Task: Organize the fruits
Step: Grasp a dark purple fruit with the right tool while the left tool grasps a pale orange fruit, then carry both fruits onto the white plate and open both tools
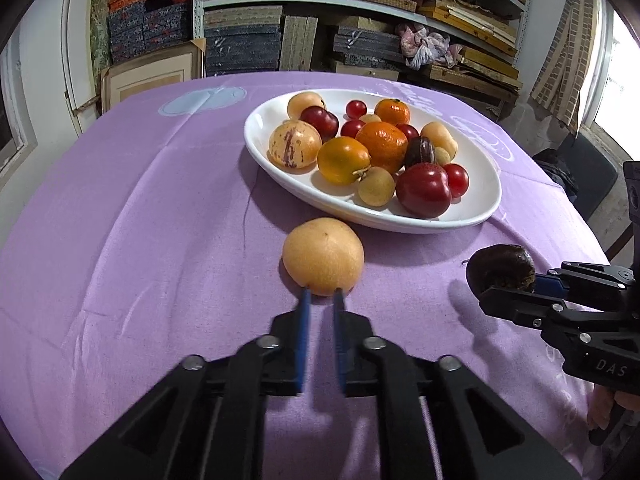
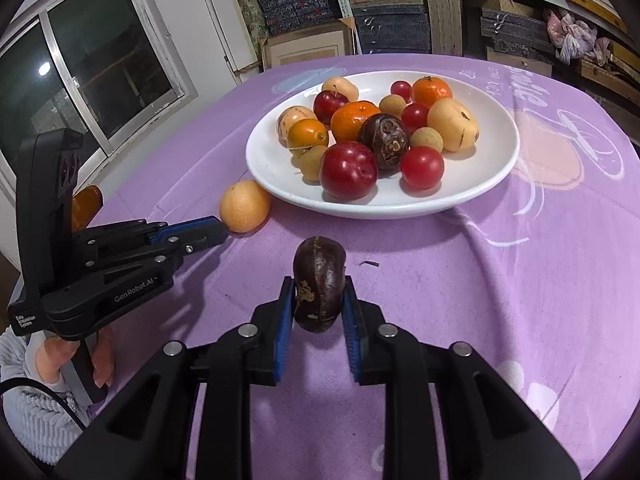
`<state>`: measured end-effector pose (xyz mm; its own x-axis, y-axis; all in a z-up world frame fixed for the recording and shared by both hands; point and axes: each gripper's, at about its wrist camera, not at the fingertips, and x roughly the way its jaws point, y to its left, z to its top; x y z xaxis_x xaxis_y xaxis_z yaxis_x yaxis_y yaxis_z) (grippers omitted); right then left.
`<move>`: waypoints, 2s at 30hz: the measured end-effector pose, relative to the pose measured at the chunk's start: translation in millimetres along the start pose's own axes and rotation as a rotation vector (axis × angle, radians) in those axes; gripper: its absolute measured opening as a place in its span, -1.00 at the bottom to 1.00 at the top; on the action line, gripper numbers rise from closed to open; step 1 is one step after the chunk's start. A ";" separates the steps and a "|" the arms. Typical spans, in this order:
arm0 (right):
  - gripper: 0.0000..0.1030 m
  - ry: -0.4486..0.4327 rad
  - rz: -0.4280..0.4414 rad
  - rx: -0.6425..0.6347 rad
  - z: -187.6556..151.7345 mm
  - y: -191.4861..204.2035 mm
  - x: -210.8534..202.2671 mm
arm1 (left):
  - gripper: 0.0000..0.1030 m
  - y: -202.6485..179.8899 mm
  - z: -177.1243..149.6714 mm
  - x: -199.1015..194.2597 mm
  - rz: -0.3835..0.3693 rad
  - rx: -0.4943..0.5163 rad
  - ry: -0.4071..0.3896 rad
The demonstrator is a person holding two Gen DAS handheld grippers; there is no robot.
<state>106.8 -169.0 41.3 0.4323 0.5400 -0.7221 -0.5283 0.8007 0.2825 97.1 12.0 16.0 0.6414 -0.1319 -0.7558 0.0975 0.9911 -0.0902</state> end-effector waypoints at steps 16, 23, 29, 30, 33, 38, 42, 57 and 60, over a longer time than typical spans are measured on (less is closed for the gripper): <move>-0.57 -0.027 0.034 0.024 -0.8 -9.2 -10.8 | -0.10 11.2 21.4 3.9 -0.025 -0.053 -0.042; -0.57 -0.179 -0.006 -0.027 59.9 -6.5 -77.0 | -0.10 -10.2 98.3 -63.6 -0.045 0.017 -0.203; -0.57 -0.312 -0.104 -0.082 143.3 -1.1 -120.2 | -0.10 -39.6 177.5 -78.1 0.001 0.076 -0.295; -0.57 -0.301 -0.118 -0.084 151.1 -3.7 -113.6 | -0.10 -42.0 182.7 -69.8 0.003 0.076 -0.285; -0.57 -0.212 -0.147 -0.079 161.1 -15.9 -67.5 | -0.10 -46.3 186.4 -24.3 0.001 0.069 -0.210; -0.57 -0.059 -0.151 -0.017 149.7 -47.3 17.0 | -0.09 -28.5 167.7 55.1 0.004 0.023 -0.055; -0.57 -0.052 -0.149 -0.021 141.3 -54.1 39.7 | -0.05 -20.2 152.4 72.5 0.049 0.053 -0.066; 0.92 -0.210 -0.227 -0.032 104.4 -38.3 -5.3 | 0.93 1.6 115.4 13.8 0.102 -0.035 -0.214; 0.92 -0.226 -0.234 -0.003 85.1 -34.2 -22.8 | 0.93 -2.0 103.3 -3.3 0.090 -0.036 -0.223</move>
<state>177.2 -186.6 101.9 0.6936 0.3853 -0.6087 -0.3973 0.9094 0.1230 173.4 8.7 85.7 0.7987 -0.0390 -0.6004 0.0078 0.9985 -0.0546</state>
